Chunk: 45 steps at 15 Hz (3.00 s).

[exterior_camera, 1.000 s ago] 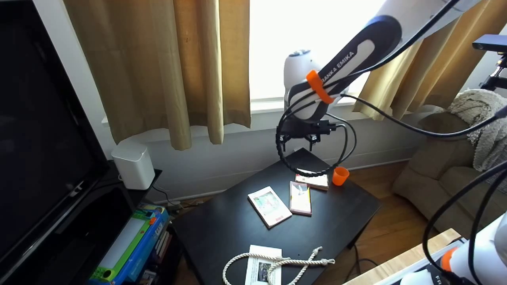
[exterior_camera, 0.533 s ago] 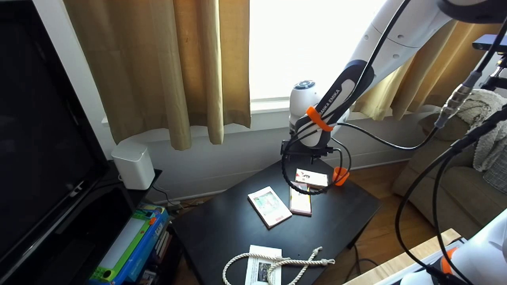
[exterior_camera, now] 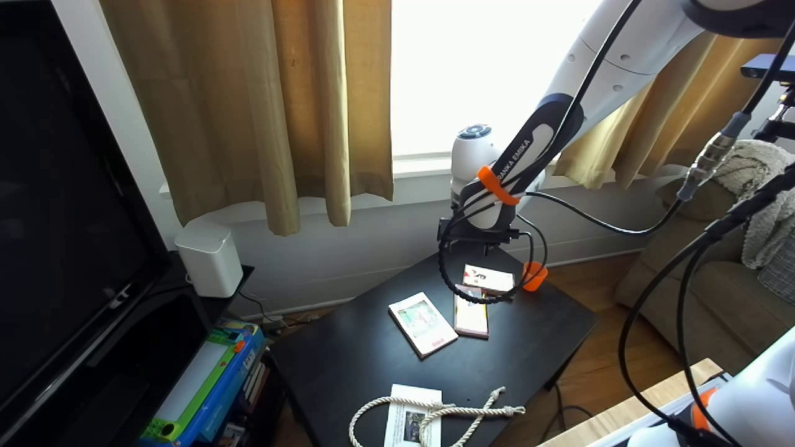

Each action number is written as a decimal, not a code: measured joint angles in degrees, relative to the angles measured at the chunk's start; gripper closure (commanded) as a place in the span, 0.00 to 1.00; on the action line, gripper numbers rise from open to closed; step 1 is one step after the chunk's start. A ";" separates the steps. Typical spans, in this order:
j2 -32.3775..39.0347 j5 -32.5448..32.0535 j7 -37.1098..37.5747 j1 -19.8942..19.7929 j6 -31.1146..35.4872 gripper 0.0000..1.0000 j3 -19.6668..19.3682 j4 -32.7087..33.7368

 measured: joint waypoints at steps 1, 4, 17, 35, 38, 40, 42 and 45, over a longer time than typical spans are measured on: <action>0.09 0.49 -0.03 0.33 0.00 0.00 -0.49 0.06; 2.32 1.89 -0.18 1.42 0.00 0.00 -3.04 1.15; 28.08 20.83 -17.79 -0.60 9.08 0.00 -2.29 15.65; 44.14 28.27 -20.44 6.39 9.08 0.00 -10.19 30.33; 47.69 28.96 -19.24 7.52 9.25 0.00 -10.39 33.56; 49.84 29.41 -18.77 7.79 9.28 0.00 -10.39 35.72; 51.97 29.53 -18.31 7.84 9.28 0.00 -10.48 37.85; 53.76 29.73 -18.13 7.82 9.20 0.25 -10.66 40.00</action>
